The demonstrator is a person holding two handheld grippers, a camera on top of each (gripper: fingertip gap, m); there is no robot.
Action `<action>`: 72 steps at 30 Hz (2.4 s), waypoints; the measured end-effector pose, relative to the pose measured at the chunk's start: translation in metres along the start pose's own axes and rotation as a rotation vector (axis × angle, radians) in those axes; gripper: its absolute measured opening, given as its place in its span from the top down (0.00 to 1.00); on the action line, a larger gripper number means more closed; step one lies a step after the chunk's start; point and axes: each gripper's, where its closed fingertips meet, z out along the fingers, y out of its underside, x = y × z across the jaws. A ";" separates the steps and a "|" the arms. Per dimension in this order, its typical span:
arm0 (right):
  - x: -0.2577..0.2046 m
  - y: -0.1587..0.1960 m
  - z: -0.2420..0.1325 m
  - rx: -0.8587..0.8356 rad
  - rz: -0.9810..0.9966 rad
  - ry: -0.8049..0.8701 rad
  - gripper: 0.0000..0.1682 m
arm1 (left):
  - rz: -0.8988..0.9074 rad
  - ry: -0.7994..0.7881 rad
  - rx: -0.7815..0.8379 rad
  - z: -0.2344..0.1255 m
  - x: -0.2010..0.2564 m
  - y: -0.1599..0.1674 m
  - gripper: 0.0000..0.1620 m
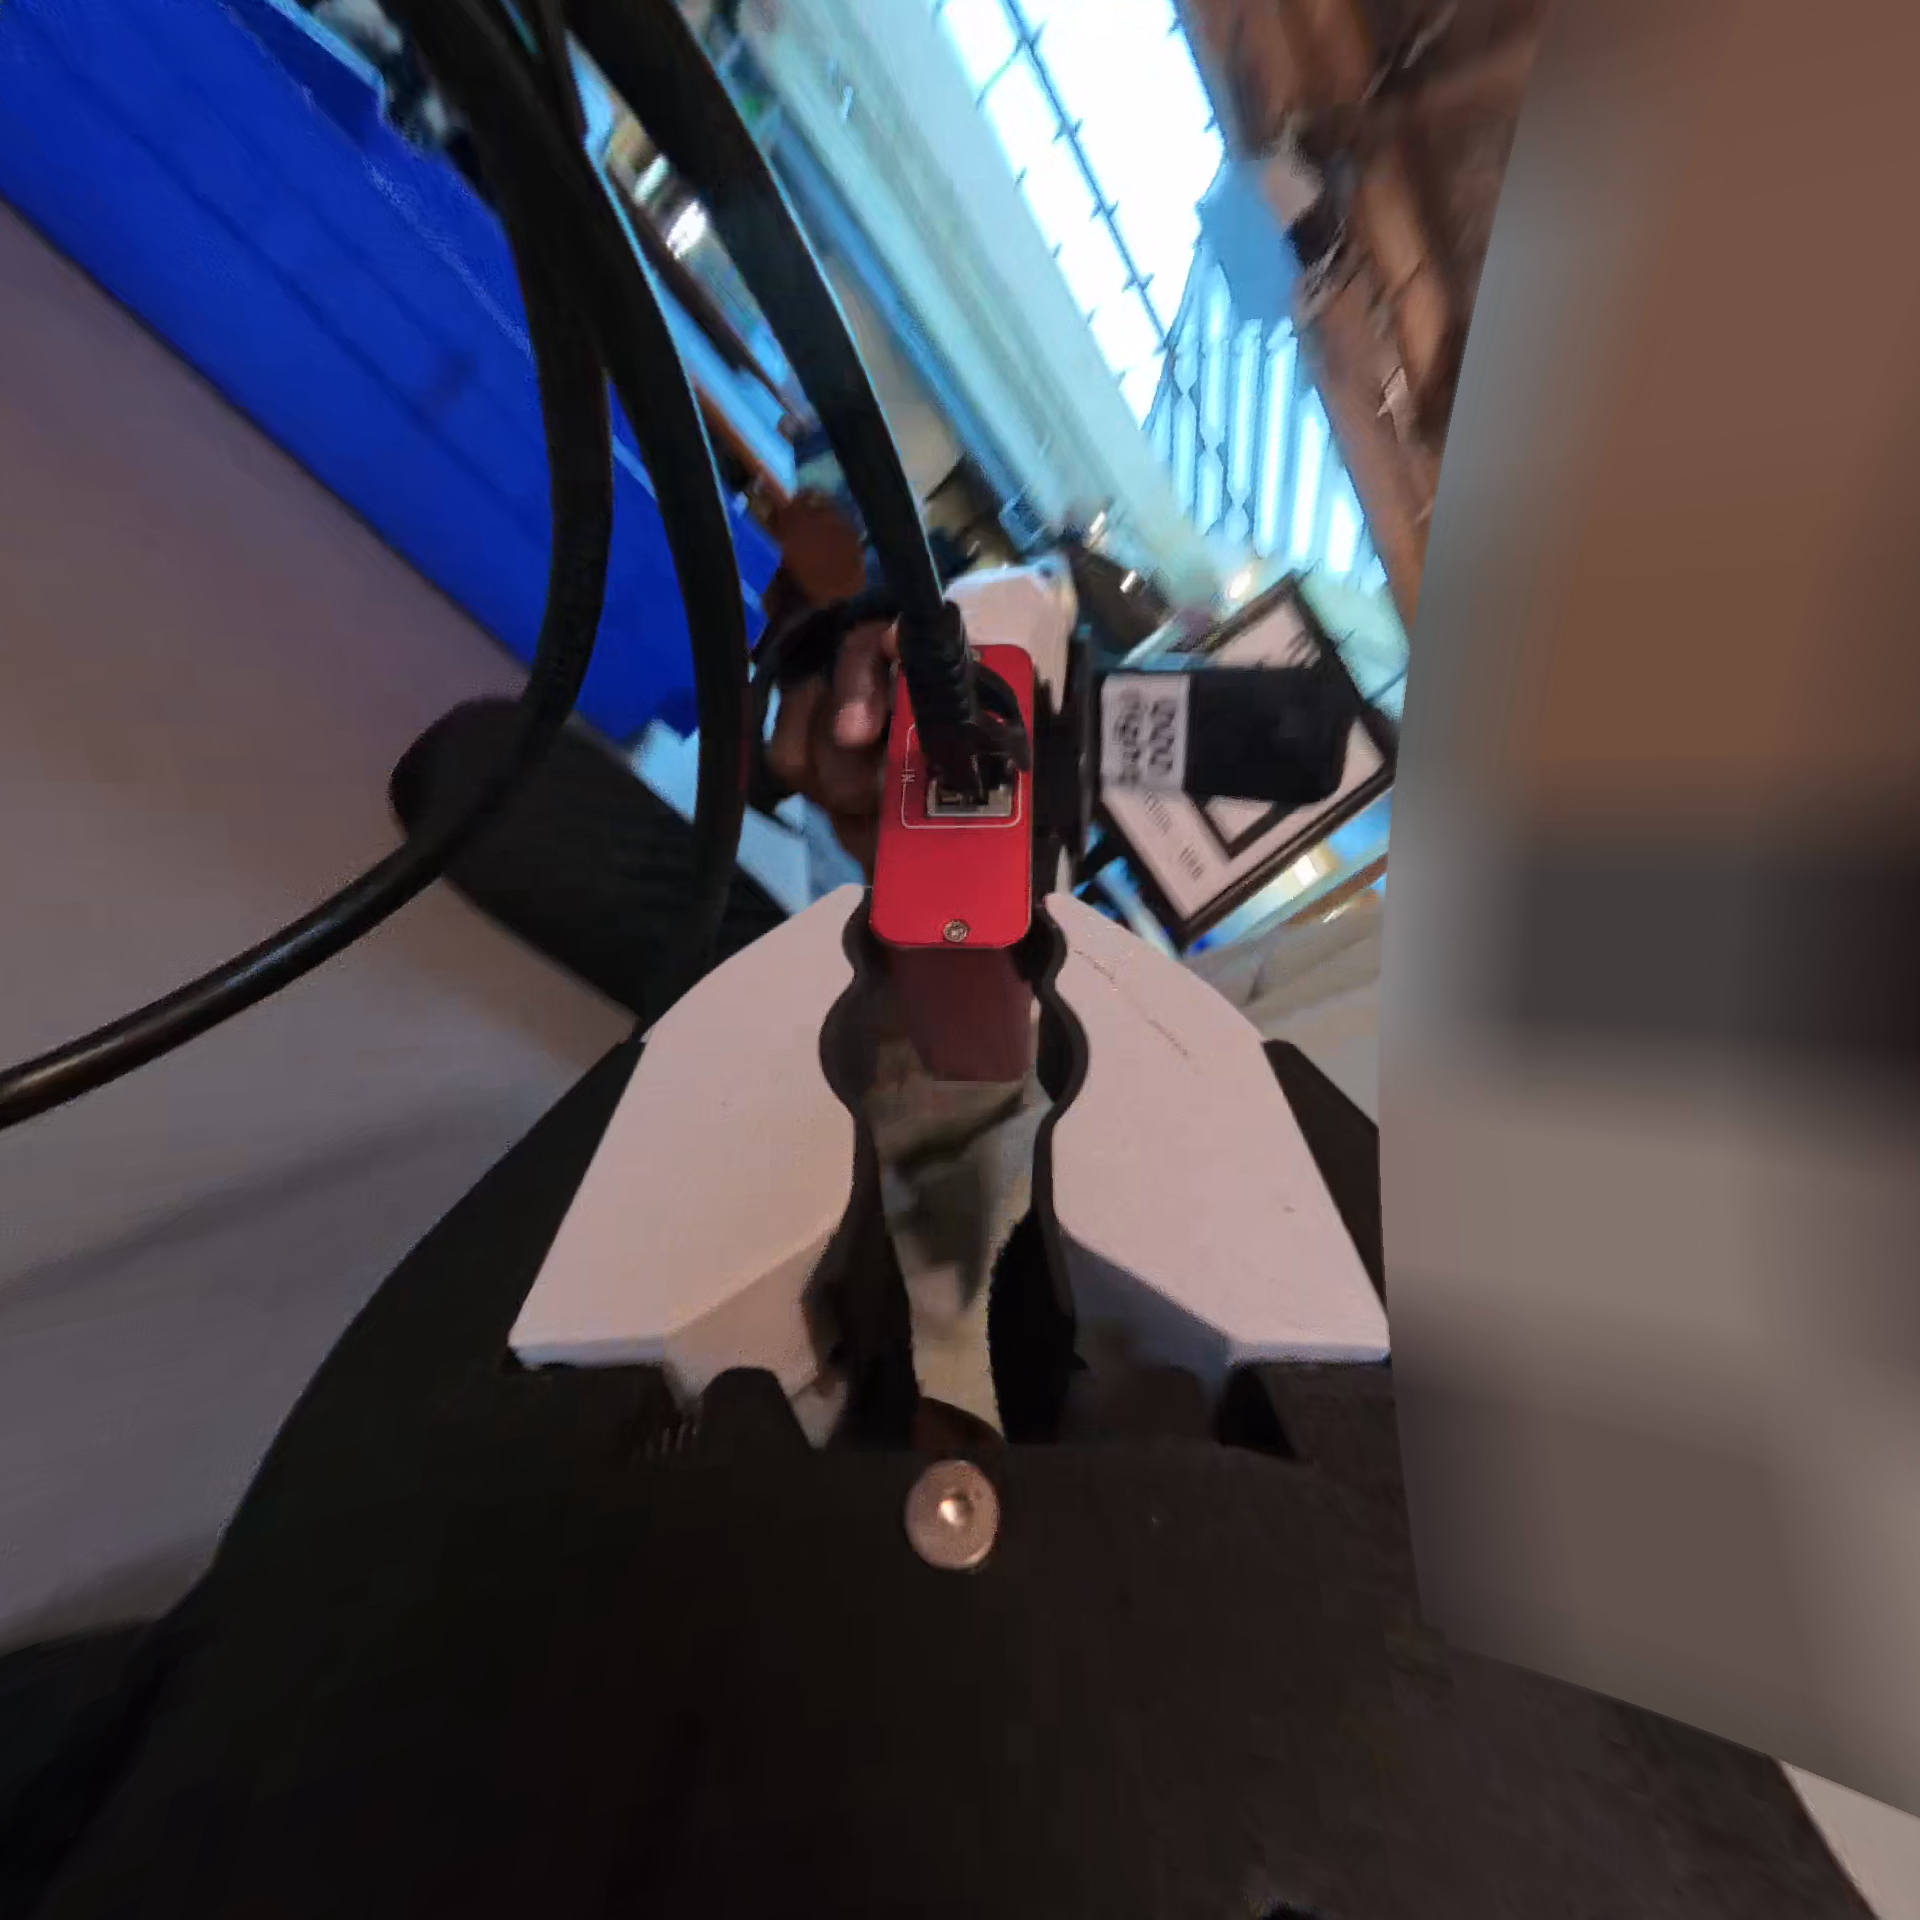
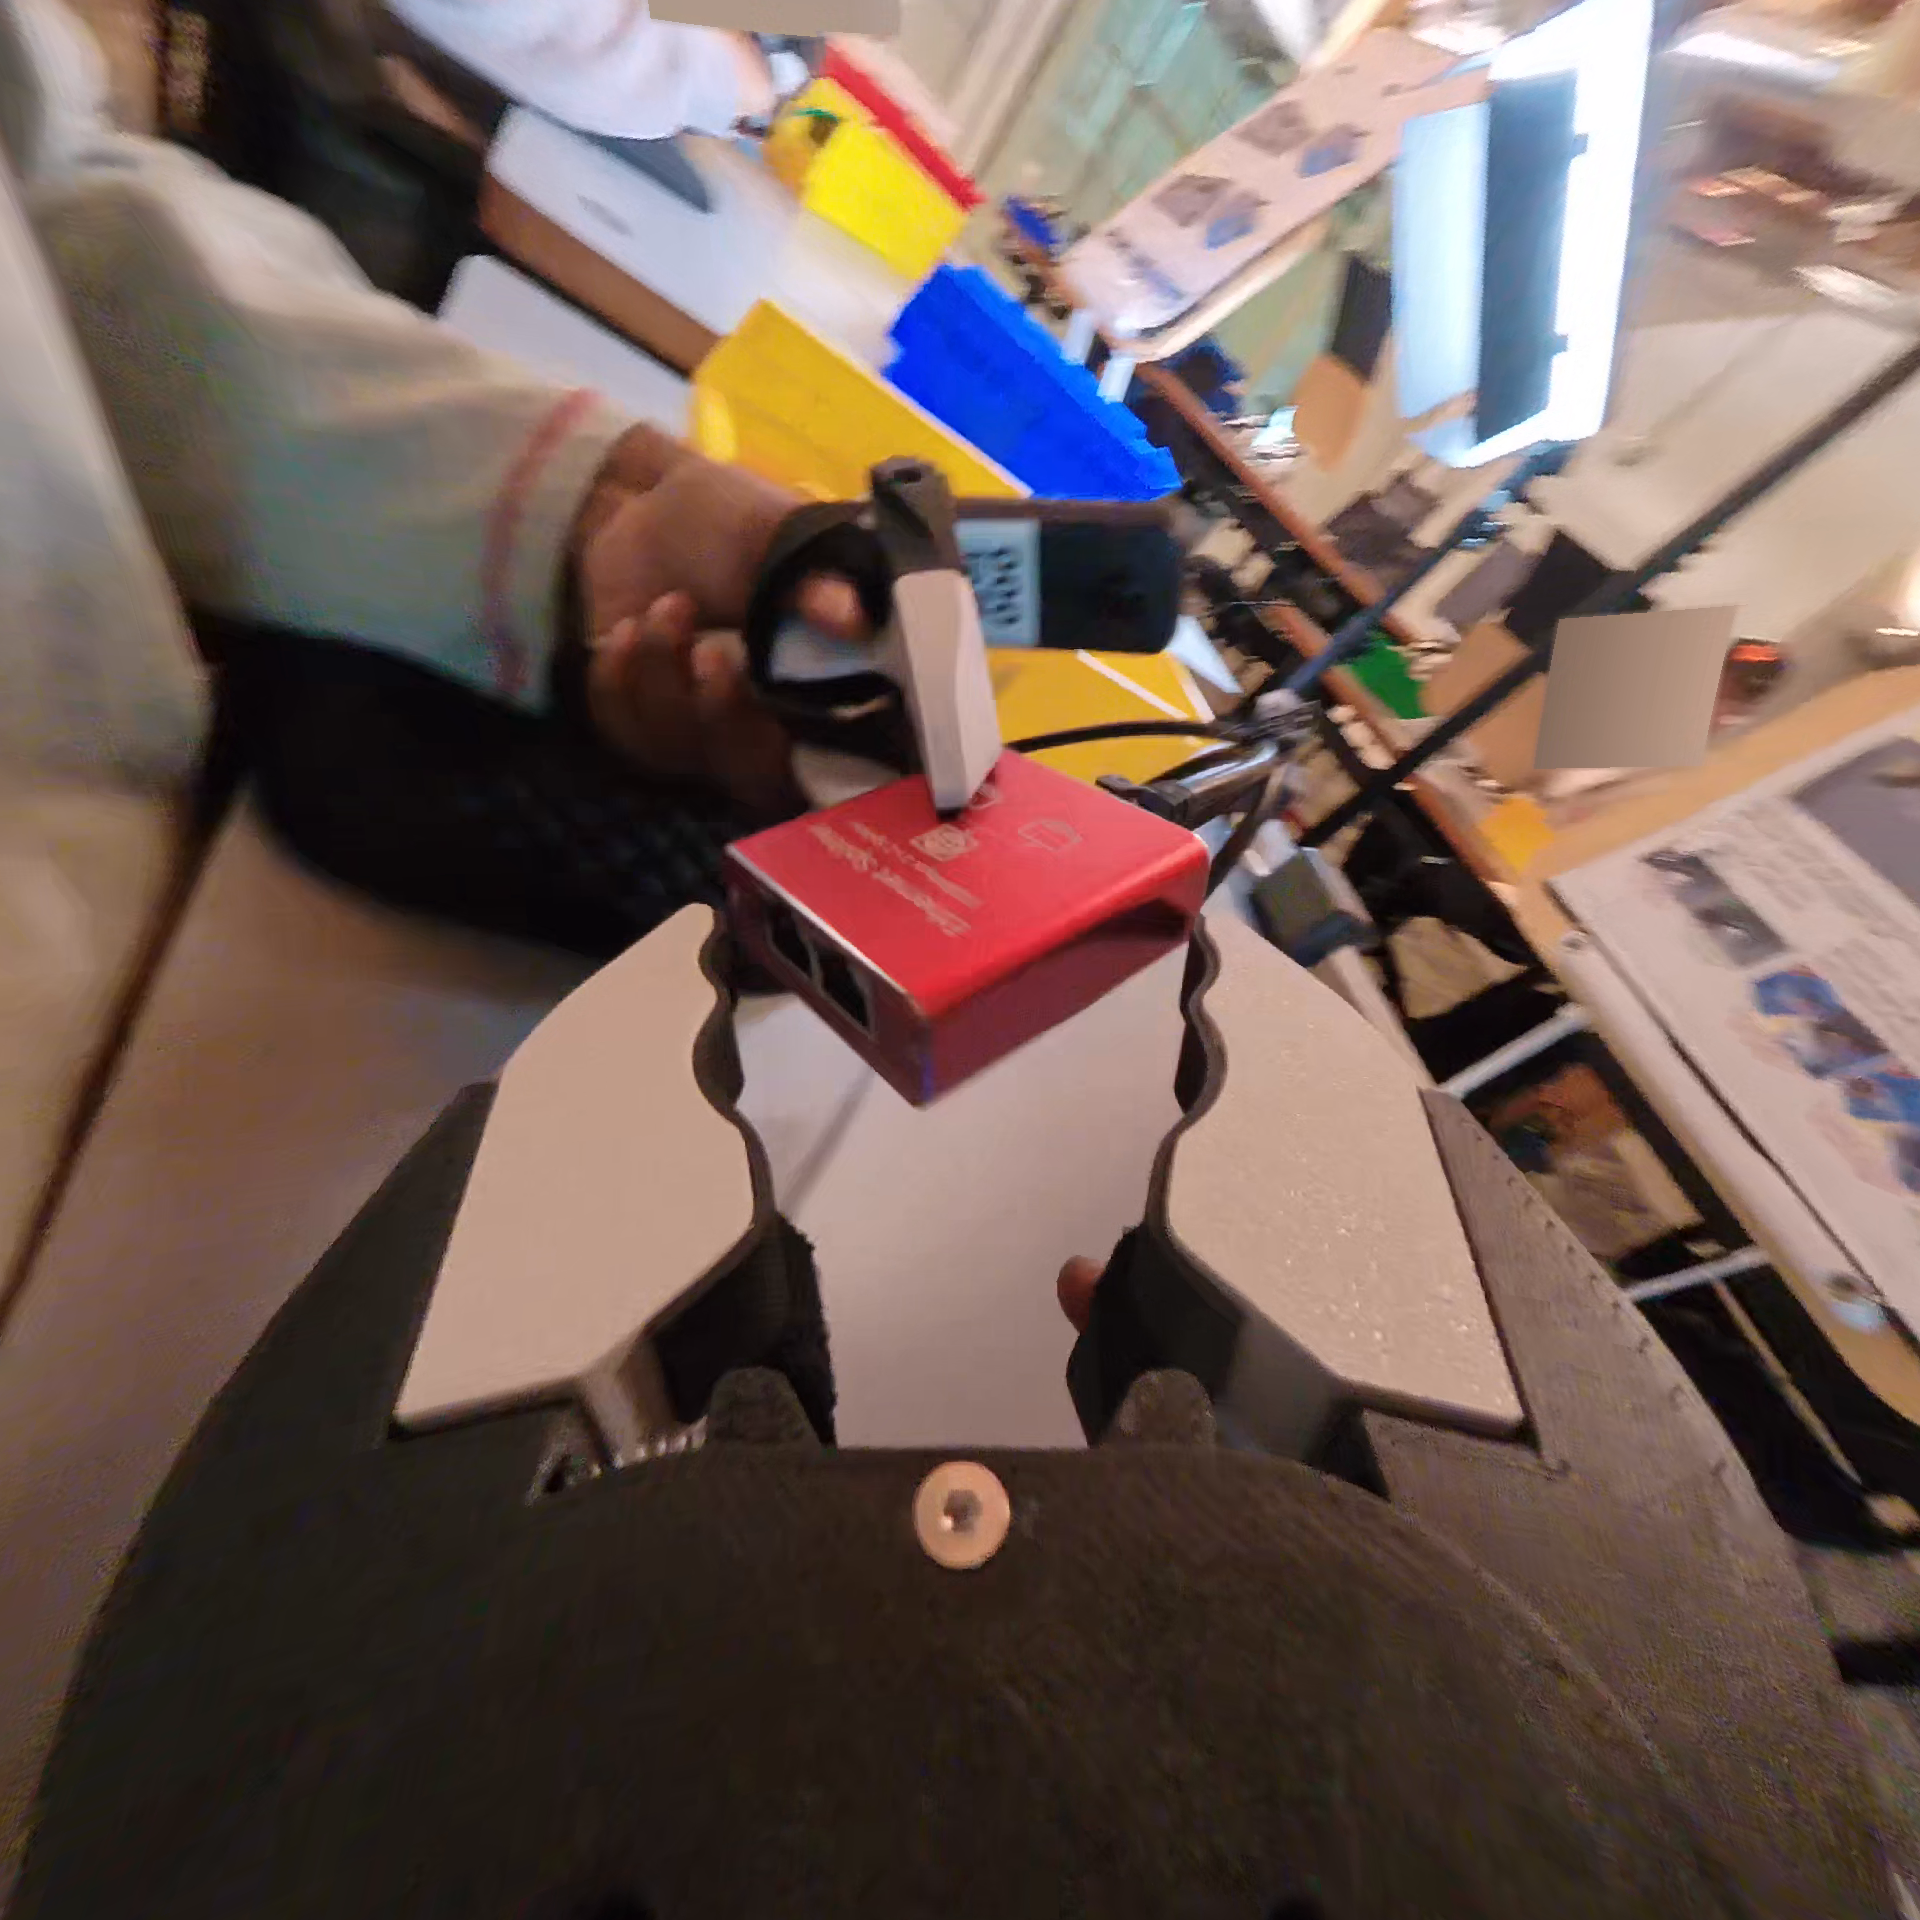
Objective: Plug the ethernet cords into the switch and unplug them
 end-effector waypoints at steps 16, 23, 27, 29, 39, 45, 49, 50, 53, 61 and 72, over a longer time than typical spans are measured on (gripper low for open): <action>-0.009 -0.005 0.007 -0.036 -0.159 -0.087 0.55 | 0.163 -0.040 -0.107 -0.005 0.019 0.003 0.82; 0.028 -0.003 0.009 -0.050 -0.104 0.316 0.55 | 0.208 -0.032 0.201 0.011 0.017 -0.009 0.69; 0.029 -0.004 0.010 -0.050 -0.069 0.381 0.55 | 0.172 -0.036 0.286 0.007 0.011 -0.016 0.84; 0.022 -0.002 0.009 -0.041 -0.084 0.315 0.55 | 0.164 -0.063 0.202 0.007 0.008 -0.007 0.84; -0.022 0.016 -0.002 -0.294 -0.538 -0.179 0.41 | 0.114 -0.294 -0.225 -0.008 -0.026 0.037 0.84; -0.045 0.043 0.020 -0.492 -0.698 -0.382 0.47 | 0.112 -0.253 -0.334 0.007 -0.024 0.053 0.84; -0.037 0.047 0.018 -0.547 -0.720 -0.344 0.55 | 0.122 -0.203 -0.283 0.013 -0.020 0.045 0.83; -0.035 0.046 0.015 -0.554 -0.682 -0.345 0.55 | 0.145 -0.187 -0.255 0.014 -0.018 0.041 0.82; -0.019 0.059 -0.004 -0.690 -0.590 -0.334 0.55 | 0.323 -0.311 -0.112 0.000 -0.023 0.015 0.68; -0.032 0.118 -0.029 -0.853 -0.135 -0.467 0.56 | 0.563 -0.579 0.205 -0.073 0.002 -0.044 0.69; -0.041 0.148 -0.032 -0.875 0.197 -0.482 0.55 | 0.689 -0.713 0.190 -0.108 0.016 -0.041 0.70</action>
